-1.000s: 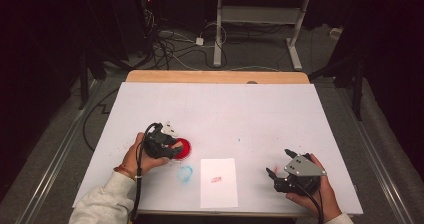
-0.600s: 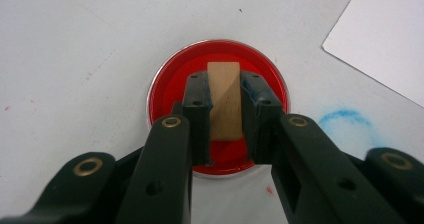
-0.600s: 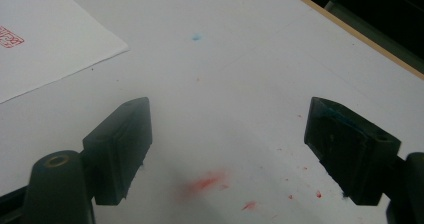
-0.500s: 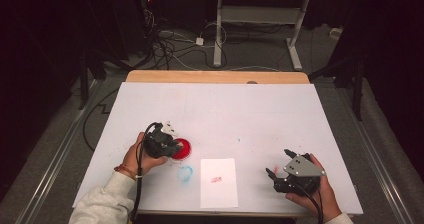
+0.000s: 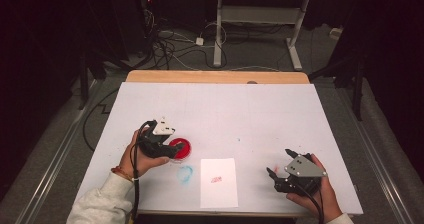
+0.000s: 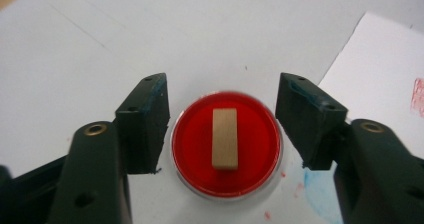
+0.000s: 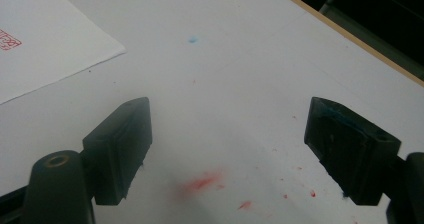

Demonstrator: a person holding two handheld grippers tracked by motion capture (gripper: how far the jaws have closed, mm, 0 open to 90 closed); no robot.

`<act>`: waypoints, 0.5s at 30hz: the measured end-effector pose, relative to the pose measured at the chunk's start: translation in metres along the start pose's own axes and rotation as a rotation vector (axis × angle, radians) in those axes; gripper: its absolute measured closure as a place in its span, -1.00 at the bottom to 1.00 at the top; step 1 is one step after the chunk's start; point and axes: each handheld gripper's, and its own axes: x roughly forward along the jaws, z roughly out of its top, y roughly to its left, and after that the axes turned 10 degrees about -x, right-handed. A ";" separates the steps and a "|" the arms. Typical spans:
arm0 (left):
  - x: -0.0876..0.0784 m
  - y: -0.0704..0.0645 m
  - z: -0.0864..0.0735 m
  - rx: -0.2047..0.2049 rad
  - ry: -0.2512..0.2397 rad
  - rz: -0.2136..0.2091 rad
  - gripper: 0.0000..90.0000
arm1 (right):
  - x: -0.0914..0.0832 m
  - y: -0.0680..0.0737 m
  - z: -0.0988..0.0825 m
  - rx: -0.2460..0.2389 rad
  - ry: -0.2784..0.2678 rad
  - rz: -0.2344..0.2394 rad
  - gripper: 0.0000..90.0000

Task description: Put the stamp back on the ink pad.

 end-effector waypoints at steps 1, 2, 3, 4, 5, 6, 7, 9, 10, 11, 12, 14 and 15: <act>0.000 -0.001 0.000 -0.002 -0.010 0.002 -0.30 | 0.000 -0.001 0.000 0.007 0.000 -0.004 -0.56; 0.001 -0.002 -0.001 -0.003 -0.016 0.007 -0.34 | -0.001 -0.002 0.000 0.011 -0.002 -0.008 -0.56; 0.001 -0.003 -0.001 0.007 -0.021 0.014 -0.39 | -0.002 -0.002 0.000 0.011 -0.006 -0.012 -0.56; 0.001 -0.004 -0.002 0.013 -0.034 0.020 -0.43 | -0.002 -0.002 0.000 0.012 -0.009 -0.016 -0.56; 0.001 -0.005 -0.002 0.020 -0.045 0.023 -0.47 | -0.003 -0.002 0.000 0.016 -0.011 -0.015 -0.56; 0.001 -0.006 -0.002 0.024 -0.055 0.023 -0.50 | -0.003 -0.002 0.000 0.016 -0.014 -0.017 -0.56; 0.002 -0.007 -0.002 0.023 -0.070 0.017 -0.54 | -0.004 -0.002 0.001 0.017 -0.017 -0.017 -0.56; 0.002 -0.010 -0.003 0.026 -0.108 0.024 -0.58 | -0.005 -0.002 0.000 0.021 -0.018 -0.016 -0.56; 0.004 -0.011 -0.003 0.037 -0.116 0.020 -0.58 | -0.005 -0.002 0.000 0.021 -0.021 -0.018 -0.56; 0.004 -0.013 -0.003 0.057 -0.122 0.023 -0.58 | -0.006 -0.002 0.000 0.021 -0.024 -0.017 -0.56; 0.004 -0.016 -0.003 0.078 -0.132 0.031 -0.61 | -0.006 -0.002 -0.001 0.023 -0.026 -0.014 -0.56; 0.002 -0.020 -0.004 0.100 -0.161 0.039 -0.61 | -0.007 -0.003 -0.001 0.034 -0.031 -0.012 -0.56; 0.000 -0.021 -0.004 0.107 -0.172 0.039 -0.61 | -0.008 -0.003 -0.001 0.038 -0.035 -0.011 -0.56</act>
